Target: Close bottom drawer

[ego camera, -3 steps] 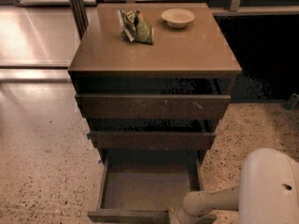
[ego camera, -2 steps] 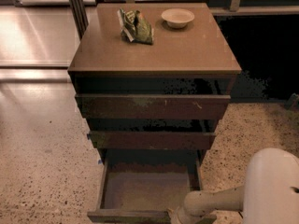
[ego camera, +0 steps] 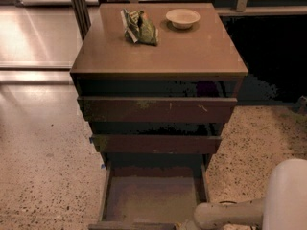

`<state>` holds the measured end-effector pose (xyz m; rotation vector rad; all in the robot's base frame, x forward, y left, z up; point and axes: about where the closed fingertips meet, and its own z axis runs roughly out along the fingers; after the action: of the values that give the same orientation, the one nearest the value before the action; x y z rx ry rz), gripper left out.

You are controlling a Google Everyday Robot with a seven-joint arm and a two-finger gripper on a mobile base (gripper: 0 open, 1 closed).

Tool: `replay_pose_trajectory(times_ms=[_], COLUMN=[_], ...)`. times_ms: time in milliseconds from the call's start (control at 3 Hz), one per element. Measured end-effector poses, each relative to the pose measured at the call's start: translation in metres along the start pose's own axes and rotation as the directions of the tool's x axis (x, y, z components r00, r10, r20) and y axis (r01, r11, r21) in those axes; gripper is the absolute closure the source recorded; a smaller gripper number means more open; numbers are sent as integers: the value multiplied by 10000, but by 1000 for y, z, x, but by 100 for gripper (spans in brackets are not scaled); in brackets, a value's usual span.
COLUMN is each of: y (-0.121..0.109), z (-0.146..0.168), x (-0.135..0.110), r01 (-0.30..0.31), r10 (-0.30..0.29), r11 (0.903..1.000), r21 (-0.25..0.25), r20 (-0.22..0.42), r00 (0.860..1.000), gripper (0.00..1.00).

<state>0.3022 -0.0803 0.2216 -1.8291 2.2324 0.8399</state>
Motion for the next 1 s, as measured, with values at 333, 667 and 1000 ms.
replay_pose_trajectory(times_ms=[333, 667, 1000], y=[0, 1, 25], z=[0, -8, -39], x=[0, -8, -13], r01=[1, 173, 372], r10=[-1, -174, -382], r11=[10000, 9997, 9983], r21=[1, 169, 439], r20=[1, 75, 225], r00=[10000, 9998, 9990], gripper=[0, 0, 0])
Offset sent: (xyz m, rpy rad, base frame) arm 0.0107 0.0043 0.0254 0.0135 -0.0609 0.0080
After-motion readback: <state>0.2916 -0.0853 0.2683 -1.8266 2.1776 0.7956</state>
